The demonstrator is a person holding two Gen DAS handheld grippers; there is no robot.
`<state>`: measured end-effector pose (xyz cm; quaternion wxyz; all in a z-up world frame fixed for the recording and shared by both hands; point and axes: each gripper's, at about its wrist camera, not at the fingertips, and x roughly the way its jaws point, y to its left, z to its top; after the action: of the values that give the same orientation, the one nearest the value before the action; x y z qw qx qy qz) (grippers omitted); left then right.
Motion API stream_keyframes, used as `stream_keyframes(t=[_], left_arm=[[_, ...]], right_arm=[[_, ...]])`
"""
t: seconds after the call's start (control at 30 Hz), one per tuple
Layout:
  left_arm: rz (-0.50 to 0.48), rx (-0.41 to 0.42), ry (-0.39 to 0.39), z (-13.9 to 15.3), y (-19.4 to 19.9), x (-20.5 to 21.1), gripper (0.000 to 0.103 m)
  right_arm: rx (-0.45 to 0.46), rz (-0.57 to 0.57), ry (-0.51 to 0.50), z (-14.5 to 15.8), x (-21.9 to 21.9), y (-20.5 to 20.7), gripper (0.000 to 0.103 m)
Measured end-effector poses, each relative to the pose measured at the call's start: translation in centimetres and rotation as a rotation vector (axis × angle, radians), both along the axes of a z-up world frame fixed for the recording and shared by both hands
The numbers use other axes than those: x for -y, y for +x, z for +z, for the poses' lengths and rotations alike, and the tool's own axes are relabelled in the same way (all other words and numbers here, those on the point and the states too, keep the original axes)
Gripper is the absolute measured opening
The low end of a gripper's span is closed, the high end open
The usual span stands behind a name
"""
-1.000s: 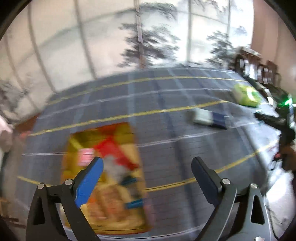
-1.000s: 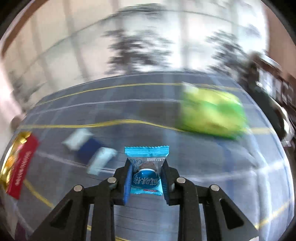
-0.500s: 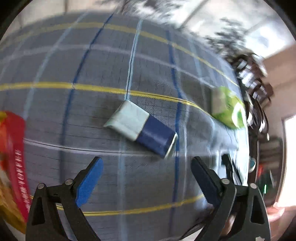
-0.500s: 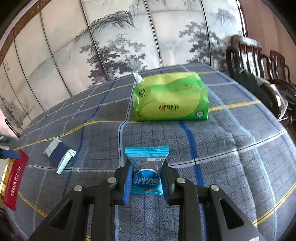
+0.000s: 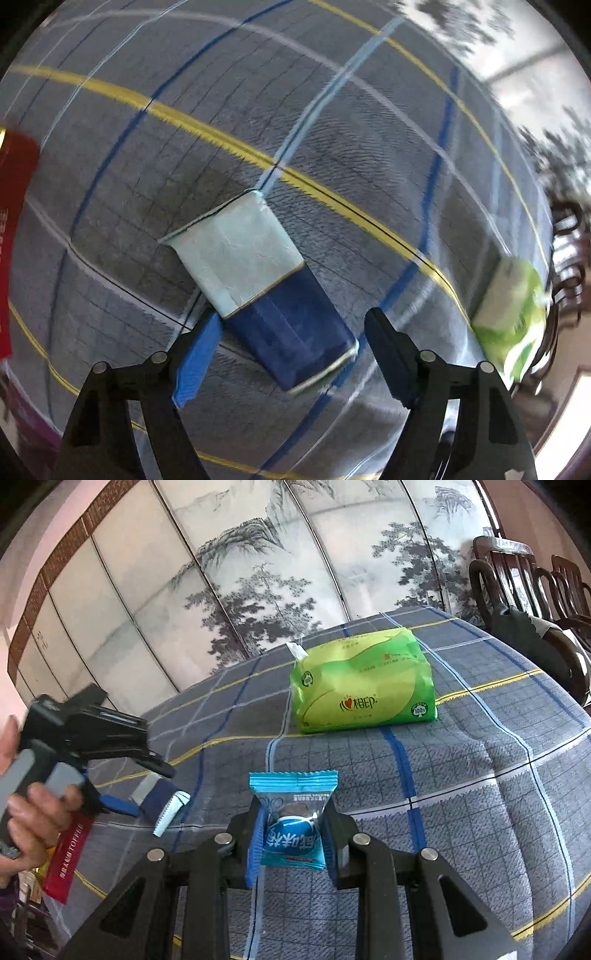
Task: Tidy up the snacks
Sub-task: 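Grasp the blue-and-white wrapped bar with the left gripper while the right holds the candy, then lift the wrapped bar with the left gripper and carry it over the tin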
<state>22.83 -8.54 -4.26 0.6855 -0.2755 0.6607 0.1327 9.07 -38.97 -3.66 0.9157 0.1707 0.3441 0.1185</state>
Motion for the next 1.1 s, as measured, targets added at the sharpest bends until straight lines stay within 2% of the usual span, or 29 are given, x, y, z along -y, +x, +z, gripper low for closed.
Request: stream_keyframes(t=[0.03, 0.1, 0.17, 0.27, 0.3, 0.33, 0.47, 0.67, 0.7, 0.73, 0.8, 0.9, 0.97, 1.07, 1.1], left_arm=[[0.014, 0.012, 0.011, 0.0, 0.1, 0.1, 0.085], [0.017, -0.003, 0.031, -0.3, 0.6, 0.6, 0.089], [0.028, -0.006, 0.052, -0.3, 0.7, 0.8, 0.088], [0.046, -0.002, 0.088, 0.0, 0.3, 1.0, 0.07], [0.031, -0.009, 0.11, 0.3, 0.2, 1.0, 0.057], [0.019, 0.0, 0.103, 0.5, 0.0, 0.8, 0.05], [-0.049, 0.051, 0.042, 0.8, -0.8, 0.0, 0.045], [-0.234, 0.13, 0.063, 1.4, -4.5, -1.3, 0.044], [-0.264, 0.152, 0.064, 1.7, -5.4, -1.6, 0.034], [-0.309, 0.196, 0.075, 2.5, -6.3, -2.0, 0.019], [-0.365, 0.237, 0.095, 3.7, -7.6, -2.7, 0.0], [-0.426, 0.21, 0.088, 3.6, -9.1, -3.9, 0.0], [-0.426, 0.174, 0.066, 2.5, -9.7, -4.9, 0.0], [-0.38, 0.184, -0.047, 1.9, -10.1, -6.5, 0.0], [-0.365, 0.189, -0.088, 2.1, -10.0, -6.7, 0.008]], right_arm=[[0.004, 0.0, 0.007, 0.0, 0.1, -0.1, 0.027], [0.009, -0.001, 0.017, 0.0, 0.3, 0.0, 0.027], [0.01, -0.004, 0.023, 0.0, 0.3, 0.0, 0.027], [0.008, -0.005, 0.025, 0.0, 0.4, 0.0, 0.028], [0.006, -0.008, 0.024, 0.0, 0.3, 0.0, 0.028], [0.005, -0.011, 0.024, -0.1, 0.4, 0.0, 0.028], [-0.002, -0.025, 0.022, -0.2, 0.5, 0.1, 0.028], [-0.022, -0.037, 0.013, -0.4, 0.5, 0.4, 0.028], [-0.027, -0.04, 0.007, -0.4, 0.4, 0.5, 0.028], [-0.029, -0.039, 0.006, -0.4, 0.4, 0.5, 0.028], [-0.036, -0.041, -0.001, -0.4, 0.2, 0.7, 0.028], [-0.047, -0.04, -0.013, -0.6, 0.1, 0.8, 0.028], [-0.061, -0.042, -0.033, -0.7, -0.2, 1.1, 0.028], [-0.073, -0.044, -0.049, -0.8, -0.3, 1.2, 0.028], [-0.078, -0.044, -0.052, -0.9, -0.3, 1.3, 0.028]])
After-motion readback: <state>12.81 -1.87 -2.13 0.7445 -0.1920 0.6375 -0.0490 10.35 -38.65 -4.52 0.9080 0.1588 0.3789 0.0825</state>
